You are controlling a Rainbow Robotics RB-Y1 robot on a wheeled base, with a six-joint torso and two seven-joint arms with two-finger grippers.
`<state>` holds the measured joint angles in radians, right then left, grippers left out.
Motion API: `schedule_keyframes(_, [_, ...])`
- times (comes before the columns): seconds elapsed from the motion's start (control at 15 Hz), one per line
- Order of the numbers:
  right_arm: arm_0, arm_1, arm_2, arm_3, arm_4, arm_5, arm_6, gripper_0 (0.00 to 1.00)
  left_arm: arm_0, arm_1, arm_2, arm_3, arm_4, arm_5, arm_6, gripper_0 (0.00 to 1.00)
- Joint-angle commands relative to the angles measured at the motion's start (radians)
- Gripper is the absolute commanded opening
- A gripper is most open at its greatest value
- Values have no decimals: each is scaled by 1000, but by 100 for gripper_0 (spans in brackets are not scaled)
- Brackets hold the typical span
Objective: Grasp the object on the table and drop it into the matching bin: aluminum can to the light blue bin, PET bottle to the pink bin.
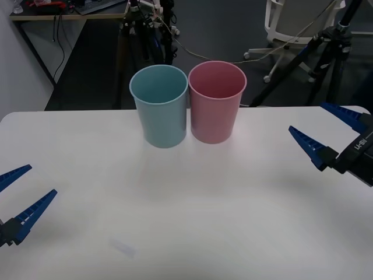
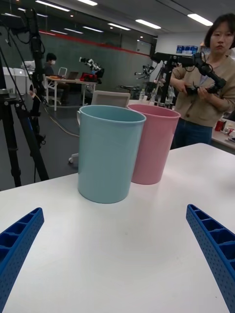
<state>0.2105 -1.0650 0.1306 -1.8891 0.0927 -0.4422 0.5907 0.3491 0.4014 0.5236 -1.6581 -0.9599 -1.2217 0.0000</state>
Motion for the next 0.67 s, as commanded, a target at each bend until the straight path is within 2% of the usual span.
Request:
schedule_keyframes(0.07, [44,23,-12,45,42,-87,-9,100,0,0,0,0,0,0,0,100])
schedule_keyframes(0.2, [87,57,-37,48,97,-112,-39,100,0,0,0,0,0,0,0,100])
schedule_keyframes(0.33, [107,103,-58,50,173,-138,-121,100,0,0,0,0,0,0,0,100])
schedule_keyframes(0.53, [112,191,-74,74,292,-182,-203,100,0,0,0,0,0,0,0,100])
schedule_keyframes(0.67, [113,214,-74,76,334,-191,-215,100,0,0,0,0,0,0,0,100])
